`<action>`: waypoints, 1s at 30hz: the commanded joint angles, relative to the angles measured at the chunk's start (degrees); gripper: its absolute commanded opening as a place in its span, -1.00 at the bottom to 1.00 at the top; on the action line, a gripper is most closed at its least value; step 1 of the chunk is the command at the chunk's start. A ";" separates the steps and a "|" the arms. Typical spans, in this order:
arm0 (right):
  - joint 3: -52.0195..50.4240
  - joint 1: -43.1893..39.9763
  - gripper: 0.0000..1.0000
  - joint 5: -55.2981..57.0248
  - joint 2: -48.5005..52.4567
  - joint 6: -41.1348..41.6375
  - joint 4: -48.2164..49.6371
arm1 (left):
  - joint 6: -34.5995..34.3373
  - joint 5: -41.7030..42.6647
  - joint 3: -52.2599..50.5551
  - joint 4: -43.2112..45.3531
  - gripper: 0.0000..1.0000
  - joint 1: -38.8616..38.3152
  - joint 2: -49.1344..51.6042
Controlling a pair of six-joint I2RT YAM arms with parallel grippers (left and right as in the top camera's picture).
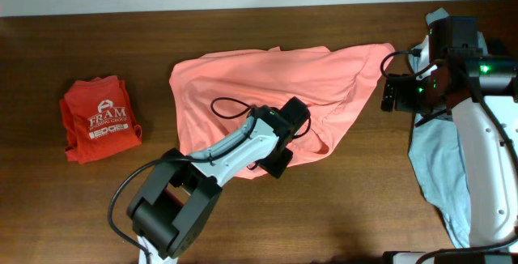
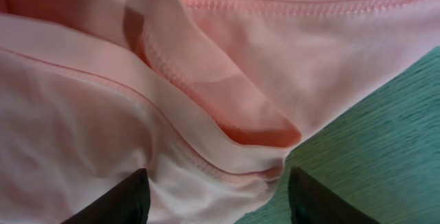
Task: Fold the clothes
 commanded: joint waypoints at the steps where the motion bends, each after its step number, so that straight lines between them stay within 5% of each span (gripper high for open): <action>1: -0.13 -0.17 0.97 -0.13 0.11 -0.15 -0.22 | 0.00 1.40 -0.55 -0.11 0.30 -0.66 -0.66; 7: -0.13 -0.17 0.97 -0.13 0.11 -0.15 -0.22 | 0.00 1.05 -3.43 1.70 0.24 -0.98 -0.63; 13: -0.13 -0.17 0.97 -0.11 0.11 -0.13 -0.17 | 0.00 1.01 -4.26 2.03 -0.43 -0.98 -0.68; 30: -0.13 -0.17 0.97 -0.11 0.11 -0.15 -0.02 | 0.00 -0.50 -1.05 -1.73 -0.42 -0.98 -3.89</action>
